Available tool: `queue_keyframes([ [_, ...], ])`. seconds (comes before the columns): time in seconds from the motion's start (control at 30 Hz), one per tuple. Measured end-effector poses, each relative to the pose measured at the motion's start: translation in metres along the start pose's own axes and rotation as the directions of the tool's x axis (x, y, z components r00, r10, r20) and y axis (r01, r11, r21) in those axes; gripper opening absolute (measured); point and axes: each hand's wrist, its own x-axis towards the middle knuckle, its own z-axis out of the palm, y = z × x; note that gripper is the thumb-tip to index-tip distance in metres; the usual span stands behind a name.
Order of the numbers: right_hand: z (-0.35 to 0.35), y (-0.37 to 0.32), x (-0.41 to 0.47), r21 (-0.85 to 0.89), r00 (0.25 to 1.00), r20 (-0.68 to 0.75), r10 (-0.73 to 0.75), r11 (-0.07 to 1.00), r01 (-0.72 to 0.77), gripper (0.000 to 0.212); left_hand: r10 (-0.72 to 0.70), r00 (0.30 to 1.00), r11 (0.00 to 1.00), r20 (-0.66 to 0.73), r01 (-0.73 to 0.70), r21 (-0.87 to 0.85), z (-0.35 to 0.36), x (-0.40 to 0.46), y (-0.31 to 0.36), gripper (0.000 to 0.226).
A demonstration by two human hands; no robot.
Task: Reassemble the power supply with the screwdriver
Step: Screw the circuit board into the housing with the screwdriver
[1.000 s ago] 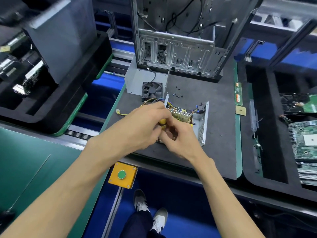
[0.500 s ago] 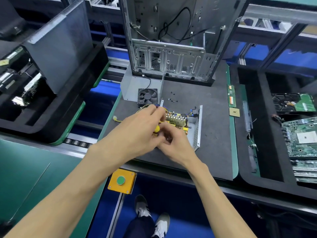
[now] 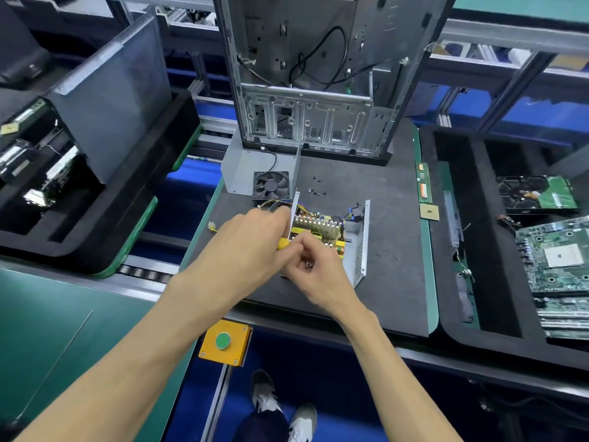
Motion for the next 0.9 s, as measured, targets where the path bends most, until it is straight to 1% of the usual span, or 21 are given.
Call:
queue_keyframes([
  [0.07,-0.001,-0.001,-0.001,0.032,1.000,0.023,0.011,0.999,-0.012,0.008,0.057,0.998,0.998,0.023,-0.057,-0.029,0.000,0.000,0.001,0.024],
  [0.17,-0.004,0.000,-0.002,0.018,0.998,0.054,-0.012,1.000,0.011,0.021,0.143,0.986,0.987,0.084,-0.136,-0.082,-0.003,-0.001,0.000,0.014],
  [0.23,-0.006,0.000,-0.002,0.008,0.999,0.045,-0.013,1.000,0.013,0.023,0.159,0.983,0.984,0.087,-0.151,-0.093,-0.004,-0.002,0.000,0.015],
  [0.3,-0.005,0.001,-0.001,-0.002,0.999,0.041,0.019,1.000,-0.019,0.020,0.119,0.992,0.991,0.051,-0.116,-0.064,-0.001,-0.003,0.002,0.020],
  [0.37,-0.003,0.000,0.000,0.012,0.999,0.037,0.039,0.999,-0.040,0.019,0.024,1.000,0.999,0.012,-0.024,-0.027,0.002,-0.002,0.003,0.031],
  [0.4,-0.002,-0.001,0.000,0.017,0.999,0.027,0.036,0.999,-0.036,0.022,-0.015,1.000,1.000,-0.001,0.015,-0.012,0.003,-0.002,0.003,0.032],
  [0.43,-0.001,-0.002,0.000,0.013,0.999,0.020,0.027,1.000,-0.028,0.024,-0.031,0.999,1.000,-0.010,0.031,-0.007,0.005,-0.001,0.002,0.031],
  [0.53,0.000,-0.005,0.000,0.014,0.999,0.028,0.018,1.000,-0.018,0.010,0.005,1.000,1.000,-0.003,-0.005,-0.017,0.005,0.000,0.000,0.024],
  [0.6,0.000,-0.004,0.000,0.017,0.999,0.034,0.007,1.000,-0.008,0.009,0.010,1.000,0.999,-0.010,-0.010,-0.030,0.005,0.000,-0.003,0.023],
  [0.7,-0.001,-0.003,0.000,-0.005,0.999,0.037,-0.007,1.000,0.008,0.013,-0.049,0.998,0.998,-0.049,0.047,-0.046,0.006,0.002,-0.004,0.030],
  [0.77,-0.001,-0.004,0.000,-0.037,0.999,0.028,-0.031,0.999,0.032,0.011,-0.134,0.989,0.991,-0.069,0.132,-0.032,0.008,0.005,-0.001,0.039],
  [0.83,-0.002,-0.004,0.000,-0.078,0.998,0.018,-0.057,0.995,0.058,0.005,-0.202,0.975,0.977,-0.091,0.207,0.047,0.009,0.008,0.001,0.049],
  [0.9,-0.003,-0.003,0.000,-0.103,0.998,0.023,-0.062,0.993,0.064,0.006,-0.208,0.971,0.962,-0.118,0.225,0.154,0.007,0.008,0.001,0.057],
])
